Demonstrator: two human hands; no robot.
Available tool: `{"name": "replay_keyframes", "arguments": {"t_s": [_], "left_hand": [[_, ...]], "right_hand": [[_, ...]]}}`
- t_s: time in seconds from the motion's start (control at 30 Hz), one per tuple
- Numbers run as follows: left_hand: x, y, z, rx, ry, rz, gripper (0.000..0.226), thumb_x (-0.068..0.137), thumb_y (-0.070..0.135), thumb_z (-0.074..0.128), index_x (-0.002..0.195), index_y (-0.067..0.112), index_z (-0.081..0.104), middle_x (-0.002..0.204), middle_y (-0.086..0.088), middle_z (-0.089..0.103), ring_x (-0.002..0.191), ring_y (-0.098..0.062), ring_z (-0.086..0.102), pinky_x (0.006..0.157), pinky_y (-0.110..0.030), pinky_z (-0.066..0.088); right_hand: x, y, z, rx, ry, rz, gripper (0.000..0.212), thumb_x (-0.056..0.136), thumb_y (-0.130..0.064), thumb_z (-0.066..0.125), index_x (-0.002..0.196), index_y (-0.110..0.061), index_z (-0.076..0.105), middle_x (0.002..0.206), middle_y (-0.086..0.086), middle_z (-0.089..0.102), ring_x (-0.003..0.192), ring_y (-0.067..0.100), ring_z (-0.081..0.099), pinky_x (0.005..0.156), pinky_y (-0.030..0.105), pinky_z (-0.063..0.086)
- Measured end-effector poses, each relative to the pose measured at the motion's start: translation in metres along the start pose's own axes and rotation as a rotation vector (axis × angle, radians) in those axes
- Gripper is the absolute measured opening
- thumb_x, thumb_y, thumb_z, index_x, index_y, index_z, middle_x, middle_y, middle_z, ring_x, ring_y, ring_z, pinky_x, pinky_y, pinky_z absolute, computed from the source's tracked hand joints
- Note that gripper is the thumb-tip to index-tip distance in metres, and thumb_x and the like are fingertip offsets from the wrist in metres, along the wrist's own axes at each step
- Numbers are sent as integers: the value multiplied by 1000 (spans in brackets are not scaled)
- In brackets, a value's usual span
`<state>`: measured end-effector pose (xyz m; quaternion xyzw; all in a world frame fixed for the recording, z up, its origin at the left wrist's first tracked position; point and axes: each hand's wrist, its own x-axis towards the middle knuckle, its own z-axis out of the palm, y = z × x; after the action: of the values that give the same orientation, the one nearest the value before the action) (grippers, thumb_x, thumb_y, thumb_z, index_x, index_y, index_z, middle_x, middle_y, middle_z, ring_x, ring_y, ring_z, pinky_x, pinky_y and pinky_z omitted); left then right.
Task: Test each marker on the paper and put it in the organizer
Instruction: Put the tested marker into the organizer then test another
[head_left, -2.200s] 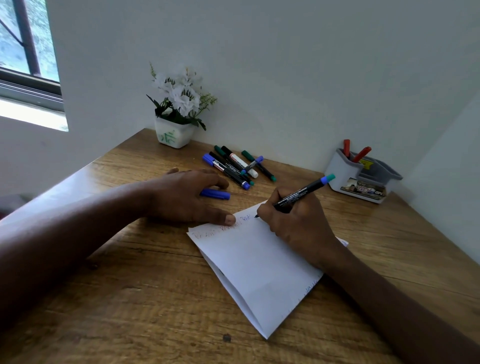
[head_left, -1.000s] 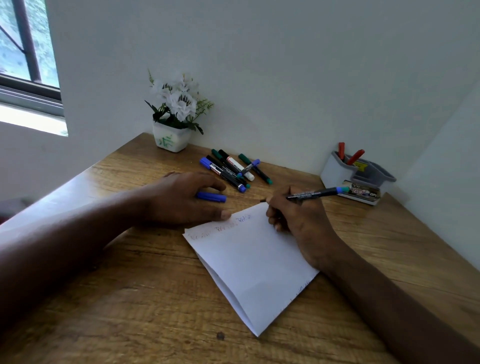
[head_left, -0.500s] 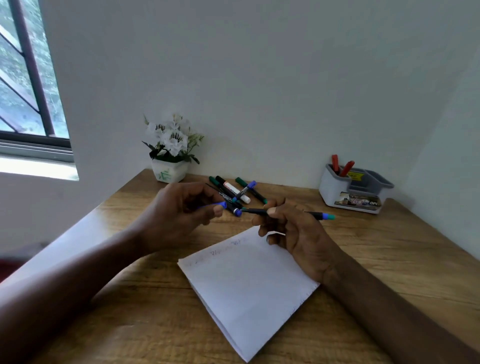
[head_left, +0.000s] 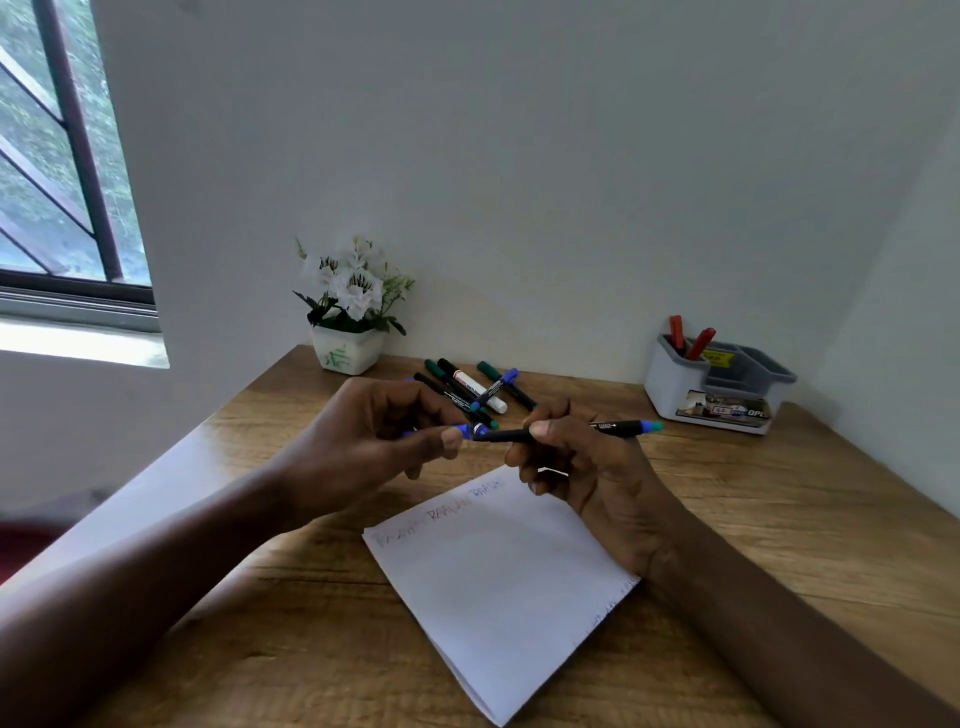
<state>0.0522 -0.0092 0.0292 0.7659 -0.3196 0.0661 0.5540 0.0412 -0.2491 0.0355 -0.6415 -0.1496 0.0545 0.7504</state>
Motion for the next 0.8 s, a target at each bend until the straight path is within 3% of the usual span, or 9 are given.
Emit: {"name": "replay_keyframes", "arguments": {"t_s": [0.4,0.5,0.6,0.8], "left_hand": [[0,3,2,-21,6,-37,14,88,27,77,98,17,77,93,-8,72,77,-20,64,65,-32,54],[0,4,9,-11,-23,-34,16,88,25,77,102,18,76,97,-8,74,80,-24,67,67,-32,55],[-2,3,17,-38,-69,-17,18,88,22,78,104,14,75,95,-12,75,79,-31,69,67,-33,55],[-1,8,17,-227,35,-62,37,77,18,83,110,11,68,77,-14,73,68,-18,69,64,-28,56]], "right_hand": [[-2,4,1,75,13,-22,9,78,-22,67,79,-20,76,79,14,75,68,17,69,60,26,56],[-3,7,3,-31,-53,-13,17,81,-24,71,94,-13,74,85,14,77,73,19,70,63,26,56],[-5,8,7,-175,-104,-60,7,84,-28,76,89,-23,77,84,11,77,72,18,70,63,26,54],[-3,8,10,-85,-79,-105,8,79,-30,77,81,-23,76,76,8,74,59,15,58,54,24,50]]}}
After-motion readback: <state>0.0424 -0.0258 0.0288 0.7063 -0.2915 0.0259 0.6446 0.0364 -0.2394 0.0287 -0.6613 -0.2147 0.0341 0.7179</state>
